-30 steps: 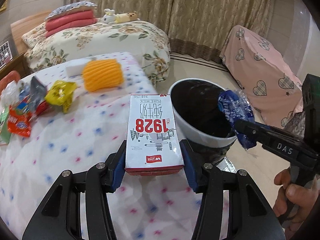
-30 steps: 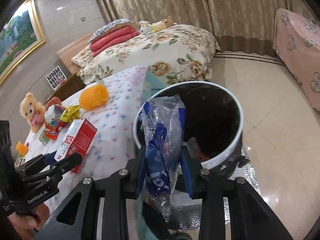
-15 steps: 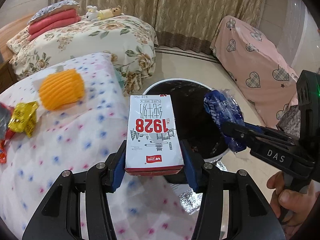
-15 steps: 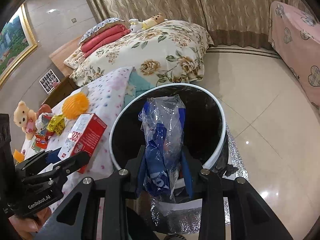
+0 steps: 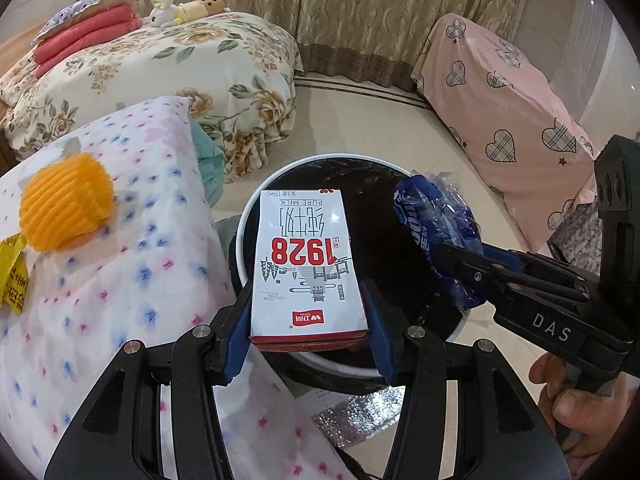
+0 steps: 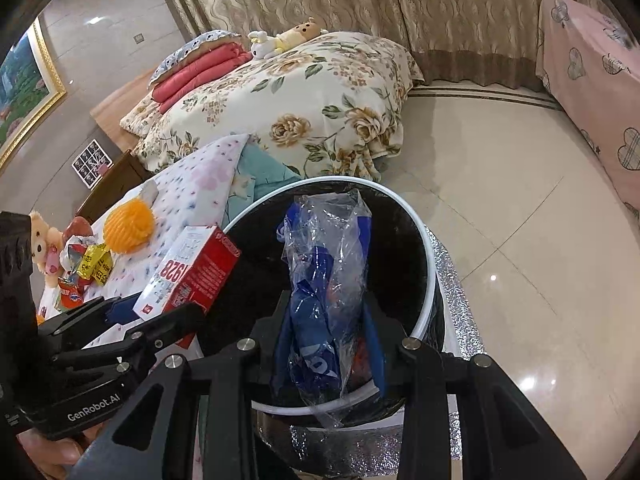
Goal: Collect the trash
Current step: 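Open both tools to drop the carton and blue bag into the bin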
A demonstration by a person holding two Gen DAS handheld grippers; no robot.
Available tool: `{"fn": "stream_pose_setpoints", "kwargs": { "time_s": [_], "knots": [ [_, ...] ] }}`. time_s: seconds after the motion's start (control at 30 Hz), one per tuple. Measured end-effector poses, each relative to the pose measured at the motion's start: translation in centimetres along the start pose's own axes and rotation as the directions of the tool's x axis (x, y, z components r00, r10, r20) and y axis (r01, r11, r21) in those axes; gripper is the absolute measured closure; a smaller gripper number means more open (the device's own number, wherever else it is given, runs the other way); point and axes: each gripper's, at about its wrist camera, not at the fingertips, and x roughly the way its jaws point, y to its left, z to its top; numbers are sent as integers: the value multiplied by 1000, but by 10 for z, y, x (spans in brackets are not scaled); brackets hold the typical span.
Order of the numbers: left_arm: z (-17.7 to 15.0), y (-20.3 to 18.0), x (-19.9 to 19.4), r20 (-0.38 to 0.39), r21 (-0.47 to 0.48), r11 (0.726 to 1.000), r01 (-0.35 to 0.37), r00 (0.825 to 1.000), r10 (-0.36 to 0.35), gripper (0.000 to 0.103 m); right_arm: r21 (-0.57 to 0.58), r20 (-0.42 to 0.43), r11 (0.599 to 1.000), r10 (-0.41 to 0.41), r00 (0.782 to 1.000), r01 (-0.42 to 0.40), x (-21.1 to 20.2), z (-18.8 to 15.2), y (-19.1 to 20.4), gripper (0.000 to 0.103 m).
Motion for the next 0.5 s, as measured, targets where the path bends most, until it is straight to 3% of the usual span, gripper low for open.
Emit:
{"fn": "stream_pose_setpoints", "kwargs": {
  "time_s": [0.4, 0.5],
  "knots": [
    [3, 0, 3, -14, -12, 1000, 28, 1000, -28, 51, 35, -11, 999, 8, 1000, -7, 1, 8, -9, 61],
    [0, 2, -5, 11, -30, 999, 27, 1000, -27, 38, 49, 0, 999, 8, 1000, -8, -4, 9, -11, 46]
  ]
}}
